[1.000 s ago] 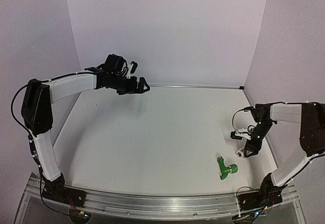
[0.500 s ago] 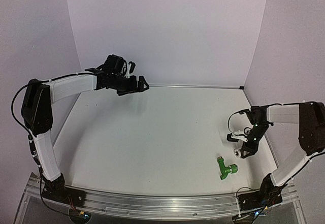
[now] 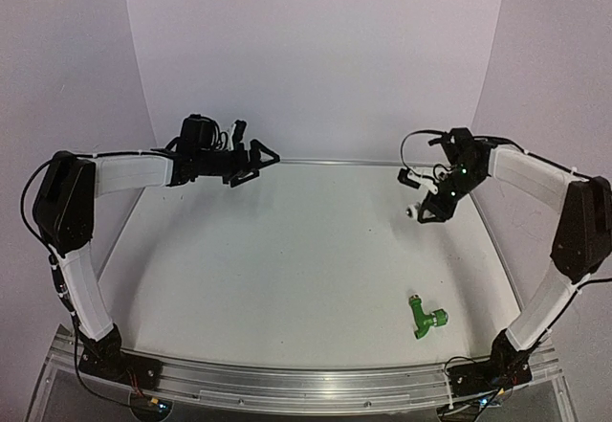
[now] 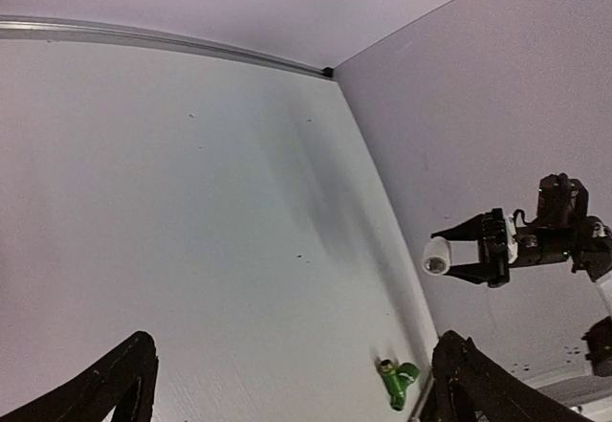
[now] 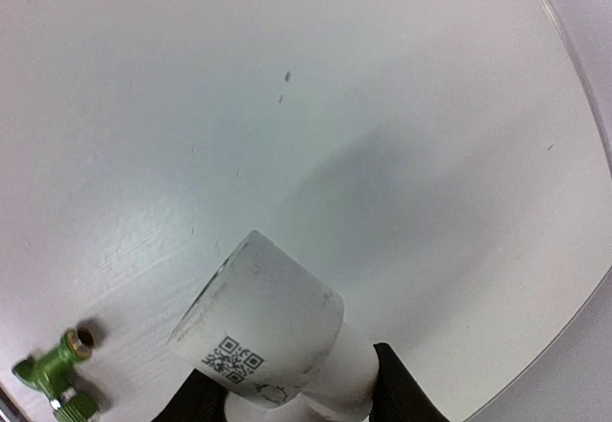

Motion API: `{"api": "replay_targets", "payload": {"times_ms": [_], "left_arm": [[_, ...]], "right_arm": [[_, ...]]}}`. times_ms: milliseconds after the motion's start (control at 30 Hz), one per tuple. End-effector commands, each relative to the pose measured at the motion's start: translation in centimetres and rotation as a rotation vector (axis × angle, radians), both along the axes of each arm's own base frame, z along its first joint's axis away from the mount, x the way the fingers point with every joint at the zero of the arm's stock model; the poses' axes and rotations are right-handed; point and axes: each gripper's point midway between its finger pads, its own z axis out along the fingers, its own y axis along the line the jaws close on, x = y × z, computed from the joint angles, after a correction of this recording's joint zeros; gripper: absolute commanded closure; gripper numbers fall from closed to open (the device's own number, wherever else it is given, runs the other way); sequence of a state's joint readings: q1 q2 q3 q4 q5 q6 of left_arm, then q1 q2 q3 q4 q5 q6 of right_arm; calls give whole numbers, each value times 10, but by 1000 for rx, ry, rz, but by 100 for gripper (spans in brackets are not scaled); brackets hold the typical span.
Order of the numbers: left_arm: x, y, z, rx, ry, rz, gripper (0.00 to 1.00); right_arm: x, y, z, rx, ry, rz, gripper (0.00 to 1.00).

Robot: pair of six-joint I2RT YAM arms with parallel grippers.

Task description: Install the water faucets

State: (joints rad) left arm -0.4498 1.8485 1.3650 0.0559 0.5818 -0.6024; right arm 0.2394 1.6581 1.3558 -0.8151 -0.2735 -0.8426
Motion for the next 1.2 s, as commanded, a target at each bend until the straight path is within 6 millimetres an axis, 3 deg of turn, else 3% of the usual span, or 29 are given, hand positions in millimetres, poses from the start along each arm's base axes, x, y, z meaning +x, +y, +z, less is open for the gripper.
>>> {"api": "replay_targets", "payload": {"times_ms": [0,167,300,567,767,900,1167], "left_arm": [[-14,-13,39,-280,20,-206,2],[-26,-20,51,-343,-11,-274,3],[-32,-23,51,-347,-19,-284,5],[-32,-42,35,-393,71,-330,14],[-36,-50,32,-364,65,-341,18],[-40,-54,31,-363,66,-360,27],[-46,-61,30,-357,74,-391,28]], "right_arm": [[40,60,53,154,-88,-61,75],[67,124,95,243,-200,-61,75],[79,166,107,309,-230,-71,75],[73,245,98,310,-257,3,75],[76,267,95,318,-269,-11,75],[76,274,95,329,-269,-14,75],[69,291,94,343,-261,12,75]]}}
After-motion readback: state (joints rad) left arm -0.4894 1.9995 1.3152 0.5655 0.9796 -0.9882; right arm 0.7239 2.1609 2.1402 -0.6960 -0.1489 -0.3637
